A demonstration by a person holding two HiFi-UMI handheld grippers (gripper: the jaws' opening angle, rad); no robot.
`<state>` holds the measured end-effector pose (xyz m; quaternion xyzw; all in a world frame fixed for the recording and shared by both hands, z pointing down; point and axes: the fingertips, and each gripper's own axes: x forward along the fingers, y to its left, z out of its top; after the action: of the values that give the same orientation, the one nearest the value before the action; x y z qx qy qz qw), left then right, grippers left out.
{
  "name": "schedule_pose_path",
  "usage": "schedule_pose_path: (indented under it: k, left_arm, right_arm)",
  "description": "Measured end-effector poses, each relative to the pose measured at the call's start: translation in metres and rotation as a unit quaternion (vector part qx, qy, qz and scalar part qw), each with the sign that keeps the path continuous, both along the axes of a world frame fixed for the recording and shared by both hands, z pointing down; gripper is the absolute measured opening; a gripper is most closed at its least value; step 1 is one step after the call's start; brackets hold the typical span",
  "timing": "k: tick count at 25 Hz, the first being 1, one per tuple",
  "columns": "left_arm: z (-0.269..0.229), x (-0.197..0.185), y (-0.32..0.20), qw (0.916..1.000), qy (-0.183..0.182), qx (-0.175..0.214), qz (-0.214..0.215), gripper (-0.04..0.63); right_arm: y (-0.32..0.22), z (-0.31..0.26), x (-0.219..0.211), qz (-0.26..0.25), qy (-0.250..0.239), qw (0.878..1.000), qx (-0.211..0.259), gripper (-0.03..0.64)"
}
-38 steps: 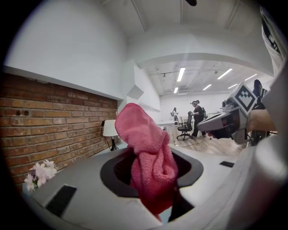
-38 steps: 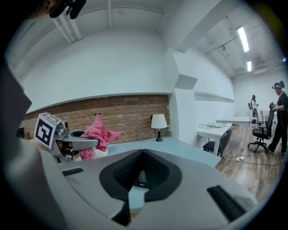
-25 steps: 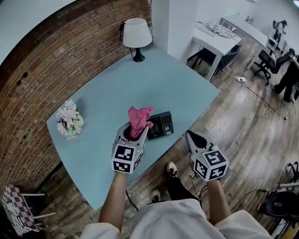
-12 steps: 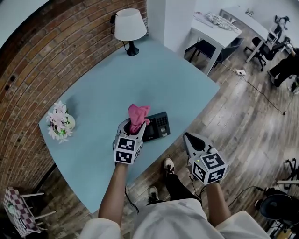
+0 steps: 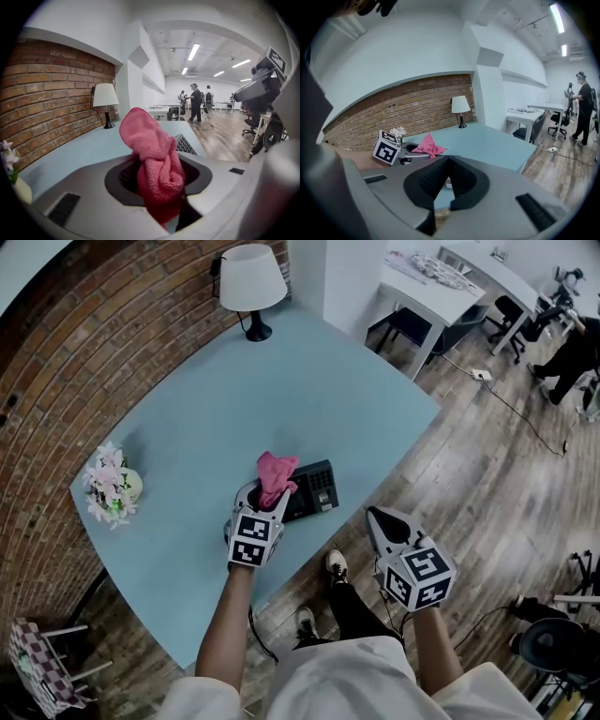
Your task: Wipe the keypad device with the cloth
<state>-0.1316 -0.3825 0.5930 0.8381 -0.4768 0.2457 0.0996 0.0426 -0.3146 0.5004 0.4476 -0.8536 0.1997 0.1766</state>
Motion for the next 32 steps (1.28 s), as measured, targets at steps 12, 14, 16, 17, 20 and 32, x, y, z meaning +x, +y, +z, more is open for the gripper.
schedule_pose_path:
  k: [12,14,16,17,20,32]
  left_arm:
    - [0.008,0.001,0.011,0.9999,-0.002,-0.001,-0.016,0.202]
    - [0.011,0.002,0.014,0.9999,0.002,-0.005,-0.015,0.201]
    - [0.014,0.003,0.018,0.9998,0.003,-0.012,-0.013,0.201]
    - [0.017,0.004,0.020,0.9998,0.001,-0.016,-0.010,0.201]
    - [0.026,0.009,0.028,0.9996,-0.003,-0.027,-0.004,0.201]
    - [0.058,0.027,0.052,0.9976,0.003,-0.067,0.017,0.201]
  right_arm:
    - [0.007,0.001,0.003,0.003,0.003,1.000,0.001,0.008]
    - [0.009,0.001,0.003,0.003,0.005,1.000,0.002,0.008]
    - [0.010,0.000,0.002,0.003,0.006,1.000,0.003,0.008]
    - [0.011,-0.001,0.002,0.003,0.006,1.000,0.003,0.008]
    - [0.015,-0.002,0.004,0.005,0.006,1.000,0.002,0.008]
    - [0.029,-0.001,0.015,0.015,0.005,1.000,0.003,0.008]
